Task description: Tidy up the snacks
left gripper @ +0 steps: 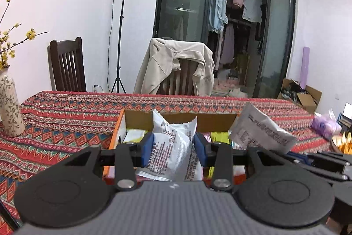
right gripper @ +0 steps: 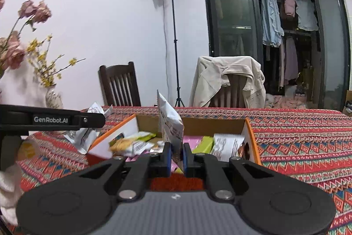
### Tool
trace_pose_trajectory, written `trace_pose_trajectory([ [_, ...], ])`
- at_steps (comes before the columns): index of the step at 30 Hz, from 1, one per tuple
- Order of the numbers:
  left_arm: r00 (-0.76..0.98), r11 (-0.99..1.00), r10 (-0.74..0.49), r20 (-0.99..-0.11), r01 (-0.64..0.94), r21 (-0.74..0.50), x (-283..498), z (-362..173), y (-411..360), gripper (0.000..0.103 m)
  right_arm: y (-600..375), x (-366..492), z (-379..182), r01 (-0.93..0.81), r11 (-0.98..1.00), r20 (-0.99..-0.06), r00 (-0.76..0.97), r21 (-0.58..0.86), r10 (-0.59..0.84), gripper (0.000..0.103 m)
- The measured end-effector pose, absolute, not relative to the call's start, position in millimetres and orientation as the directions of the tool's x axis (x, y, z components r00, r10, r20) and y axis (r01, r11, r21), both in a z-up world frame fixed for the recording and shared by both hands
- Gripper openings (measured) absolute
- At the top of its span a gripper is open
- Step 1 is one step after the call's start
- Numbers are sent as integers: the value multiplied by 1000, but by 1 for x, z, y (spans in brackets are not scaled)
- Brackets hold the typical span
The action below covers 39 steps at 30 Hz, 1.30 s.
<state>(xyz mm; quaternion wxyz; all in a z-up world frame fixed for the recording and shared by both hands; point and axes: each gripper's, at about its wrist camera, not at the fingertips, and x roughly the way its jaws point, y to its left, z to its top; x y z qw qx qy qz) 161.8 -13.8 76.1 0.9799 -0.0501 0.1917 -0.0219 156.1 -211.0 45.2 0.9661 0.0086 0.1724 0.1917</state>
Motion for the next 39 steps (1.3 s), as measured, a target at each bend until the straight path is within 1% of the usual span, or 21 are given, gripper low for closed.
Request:
trace_pose_trajectory([
  [7, 929, 987, -22, -369, -38, -156, 209, 71, -16, 41, -203, 200, 41, -337, 936, -349, 869, 103, 351, 10],
  [10, 932, 989, 5, -362, -59, -139, 231, 64, -15, 41, -200, 221, 34, -318, 941, -358, 871, 116, 338, 10],
  [15, 911, 989, 15, -411, -75, -129, 255, 42, -8, 41, -199, 242, 12, -288, 951, -364, 879, 111, 309, 10],
  [18, 912, 989, 14, -411, -74, -130, 256, 38, -6, 42, -198, 246, 6, -298, 948, -384, 867, 112, 318, 10],
  [19, 913, 989, 12, -408, -71, -131, 255, 37, -6, 43, -198, 246, 5, -298, 948, -385, 867, 108, 317, 10],
  [21, 919, 988, 19, -395, -77, -132, 251, 35, -7, 53, -198, 247, 1, -285, 954, -398, 867, 98, 300, 12],
  [23, 926, 986, 38, -375, -95, -135, 248, 35, -6, 73, -200, 248, -2, -277, 956, -416, 862, 92, 290, 15],
  [24, 930, 984, 57, -362, -113, -136, 244, 36, -5, 79, -201, 249, -4, -278, 956, -418, 860, 97, 293, 25],
  [25, 934, 982, 68, -352, -125, -144, 242, 36, -3, 92, -203, 248, -4, -277, 955, -417, 860, 103, 294, 47],
  [26, 937, 979, 74, -341, -134, -155, 239, 36, -1, 102, -204, 247, -4, -275, 956, -409, 864, 106, 294, 61],
  [27, 942, 976, 78, -326, -140, -168, 235, 36, 0, 103, -205, 245, -3, -273, 956, -393, 872, 108, 293, 87],
  [28, 944, 975, 80, -319, -141, -174, 233, 36, 1, 103, -207, 242, -3, -271, 956, -374, 880, 114, 293, 103],
  [29, 946, 975, 76, -315, -137, -176, 232, 37, 1, 103, -208, 240, -2, -270, 955, -357, 886, 121, 296, 103],
  [33, 944, 977, 81, -320, -139, -162, 228, 39, -3, 103, -209, 239, -2, -251, 961, -344, 897, 115, 276, 103],
  [35, 934, 974, 112, -338, -170, -149, 224, 45, -5, 103, -211, 237, 1, -247, 961, -336, 901, 122, 274, 103],
  [39, 949, 973, 112, -294, -165, -163, 189, 69, -4, 103, -217, 218, 16, -240, 962, -310, 912, 132, 270, 103],
])
